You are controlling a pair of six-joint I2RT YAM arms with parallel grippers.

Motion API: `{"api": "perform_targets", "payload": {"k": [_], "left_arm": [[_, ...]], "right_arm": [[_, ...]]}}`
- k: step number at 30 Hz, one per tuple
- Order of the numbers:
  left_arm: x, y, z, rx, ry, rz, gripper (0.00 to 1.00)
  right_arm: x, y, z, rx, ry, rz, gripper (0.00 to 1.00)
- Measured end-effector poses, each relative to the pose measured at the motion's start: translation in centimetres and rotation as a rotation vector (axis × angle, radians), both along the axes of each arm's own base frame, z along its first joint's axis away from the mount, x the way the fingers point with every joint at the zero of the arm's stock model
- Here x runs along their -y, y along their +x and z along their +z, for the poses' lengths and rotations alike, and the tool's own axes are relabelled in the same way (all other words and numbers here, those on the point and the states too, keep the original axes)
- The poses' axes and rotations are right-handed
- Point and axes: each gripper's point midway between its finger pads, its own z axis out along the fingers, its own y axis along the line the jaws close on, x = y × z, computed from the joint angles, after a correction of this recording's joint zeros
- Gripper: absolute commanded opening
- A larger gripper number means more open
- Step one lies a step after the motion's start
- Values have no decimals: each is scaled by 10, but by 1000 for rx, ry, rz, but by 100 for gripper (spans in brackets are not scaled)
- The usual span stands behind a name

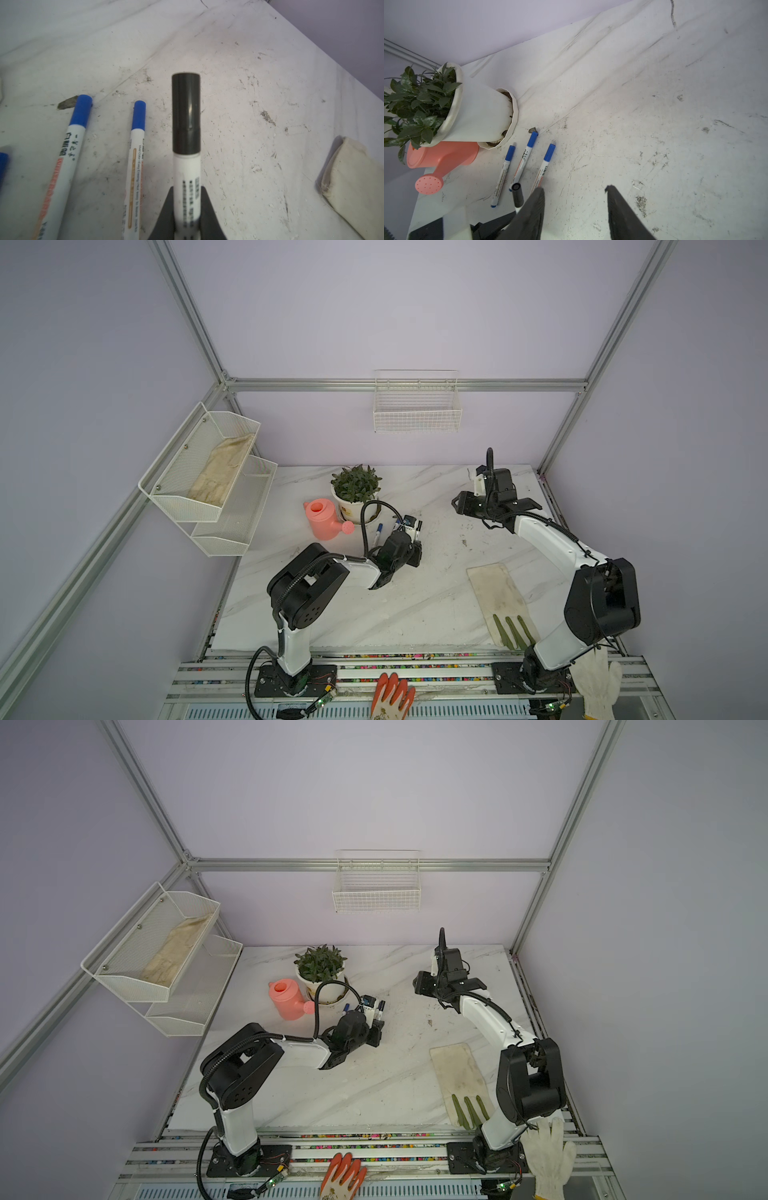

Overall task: Insert pens into pen caps
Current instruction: Place the pen at the center of the table, then reset both arms

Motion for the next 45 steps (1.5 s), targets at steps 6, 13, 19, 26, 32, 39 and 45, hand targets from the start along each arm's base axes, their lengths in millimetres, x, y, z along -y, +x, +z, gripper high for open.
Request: {"api": "perform_targets", "payload": {"k": [6,13,19,26,32,39,45], "left_arm": [[10,0,-20,-96,91,-55,5],[18,7,-27,-155,150,-64,22],[19,9,-26,-177,172,-63,26],[18,9,-26,-185,178,-63,36],[18,12,-6,-141,168,-62,40],[-6,18,98,146,3,56,45],[-63,17,111,241,9,233,47]], "right_arm": [[0,-4,-9,-21,-1,3,49],[2,-8,-18,-42,-6,4,48],[4,-10,-24,-55,-8,0,48],[9,-10,-20,-47,-6,-15,48],[35,-4,-9,3,-54,-129,48],[110,-11,15,258,-203,-474,51],[172,-36,-27,432,-461,-711,67]]}}
